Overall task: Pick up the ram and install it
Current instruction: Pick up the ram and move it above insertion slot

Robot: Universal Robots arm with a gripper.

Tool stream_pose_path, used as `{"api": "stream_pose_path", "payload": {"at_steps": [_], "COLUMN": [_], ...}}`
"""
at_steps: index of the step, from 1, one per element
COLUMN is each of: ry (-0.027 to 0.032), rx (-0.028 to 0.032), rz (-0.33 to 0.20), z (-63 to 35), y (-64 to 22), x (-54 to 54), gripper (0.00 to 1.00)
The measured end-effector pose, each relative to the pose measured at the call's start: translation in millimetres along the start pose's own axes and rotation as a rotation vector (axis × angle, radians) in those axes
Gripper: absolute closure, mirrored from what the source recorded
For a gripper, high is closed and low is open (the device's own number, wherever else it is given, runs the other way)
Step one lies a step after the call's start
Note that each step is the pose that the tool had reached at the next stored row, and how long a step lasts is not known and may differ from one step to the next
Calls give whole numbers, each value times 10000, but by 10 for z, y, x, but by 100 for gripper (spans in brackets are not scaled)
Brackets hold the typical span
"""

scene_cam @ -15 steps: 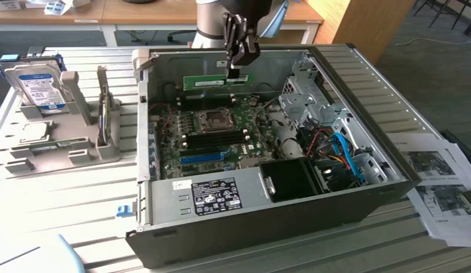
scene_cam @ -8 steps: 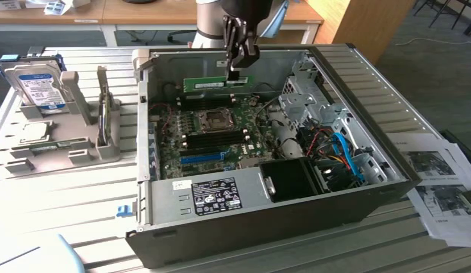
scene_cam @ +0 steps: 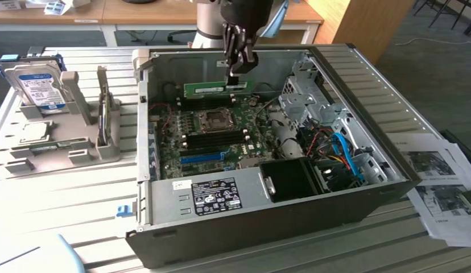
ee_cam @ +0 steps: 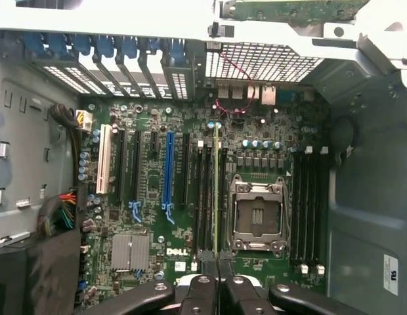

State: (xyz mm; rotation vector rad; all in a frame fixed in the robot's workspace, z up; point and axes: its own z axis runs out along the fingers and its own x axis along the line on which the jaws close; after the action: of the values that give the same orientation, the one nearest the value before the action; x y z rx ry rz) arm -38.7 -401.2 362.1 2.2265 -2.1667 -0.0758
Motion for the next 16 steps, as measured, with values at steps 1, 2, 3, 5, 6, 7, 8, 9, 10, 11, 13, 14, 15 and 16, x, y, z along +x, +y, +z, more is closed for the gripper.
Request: {"api": "stream_pose_path", "payload": {"at_steps": [1,2,3,5,6,7,8,9,10,11,13,14,15,16], "ry": [-1,0,0,0,-1,-1,0,-1,-2,-1,0,0,1,1], "rx": [0,0,0,0,0,0,0,0,1,0,0,0,-1,-1], "rz": [0,0,0,0,0,0,0,0,0,0,0,0,0,1], "z": [18,36,56,91,110,128,145,164,183,200,220,225,224,224], "y": [-1,-2,-3,-5,-6,-8,-8,-10,-11,-12,-13,-13,-13,-13], "x": [0,0,1,1,1,1,2,2,2,2,3,3,3,3], "gripper": [89,89,89,89,89,89,89,89,89,89,89,89,89,89]}}
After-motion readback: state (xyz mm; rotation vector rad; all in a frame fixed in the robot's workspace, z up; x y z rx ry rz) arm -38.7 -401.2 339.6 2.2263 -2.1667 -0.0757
